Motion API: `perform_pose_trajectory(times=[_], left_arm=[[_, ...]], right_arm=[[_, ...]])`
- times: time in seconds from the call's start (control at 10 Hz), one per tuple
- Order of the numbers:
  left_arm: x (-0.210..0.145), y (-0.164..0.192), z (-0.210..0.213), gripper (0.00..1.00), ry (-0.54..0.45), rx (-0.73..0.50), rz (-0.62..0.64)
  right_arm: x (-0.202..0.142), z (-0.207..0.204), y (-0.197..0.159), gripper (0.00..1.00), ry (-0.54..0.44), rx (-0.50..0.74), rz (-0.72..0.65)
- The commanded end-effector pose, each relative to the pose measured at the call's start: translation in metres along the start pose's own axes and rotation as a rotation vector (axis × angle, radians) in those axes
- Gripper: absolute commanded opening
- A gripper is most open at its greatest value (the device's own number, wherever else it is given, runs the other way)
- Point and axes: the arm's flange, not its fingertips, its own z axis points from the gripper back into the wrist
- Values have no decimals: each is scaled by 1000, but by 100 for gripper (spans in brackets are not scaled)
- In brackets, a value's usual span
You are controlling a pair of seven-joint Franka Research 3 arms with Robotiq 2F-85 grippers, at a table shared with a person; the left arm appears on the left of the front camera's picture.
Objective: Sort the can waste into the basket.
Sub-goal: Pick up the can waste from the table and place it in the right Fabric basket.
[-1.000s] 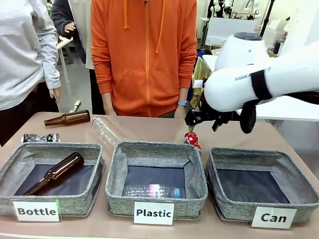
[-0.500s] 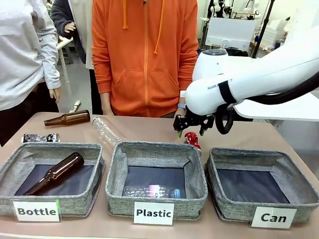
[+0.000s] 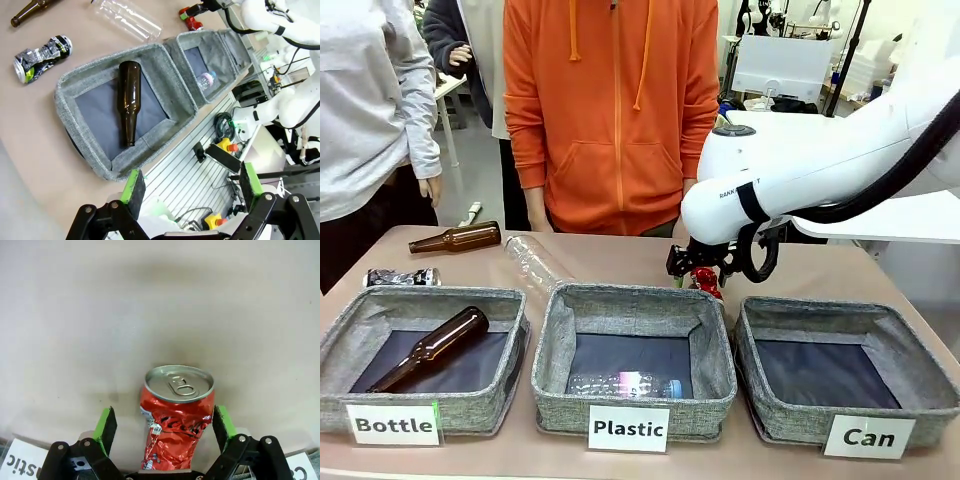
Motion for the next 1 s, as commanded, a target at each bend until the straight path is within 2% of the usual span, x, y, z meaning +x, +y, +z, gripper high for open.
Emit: perform_pose_trajectory(times=[0.0,0.1,0.2,0.3,0.4,0.5,0.7,0.8,0.9], left_arm=[[-1,-2,1,98,0,-8,-2],[-1,-2,1,98,0,-8,-2],[-1,-2,1,98,0,-8,-2],[-1,-2,1,98,0,-8,-2],[-1,-2,1,98,0,-8,-2],[-1,-2,1,98,0,-8,-2],[-1,-2,1,98,0,-8,-2],[-1,-2,1,98,0,-8,-2],[-1,-2,1,98,0,-8,-2]], right_arm=[[6,-2,6,100,-7,-69,-51],[4,-2,6,100,-18,-63,-51],[3,-1,5,91,-30,-55,-42],[3,-1,6,40,-17,-55,-44],[3,-1,6,31,-16,-59,-46],[4,-1,5,0,-12,-56,-47],[3,2,2,0,-19,-51,-58],[2,4,-2,4,-21,-51,-63],[0,7,-6,0,-28,-49,-68]])
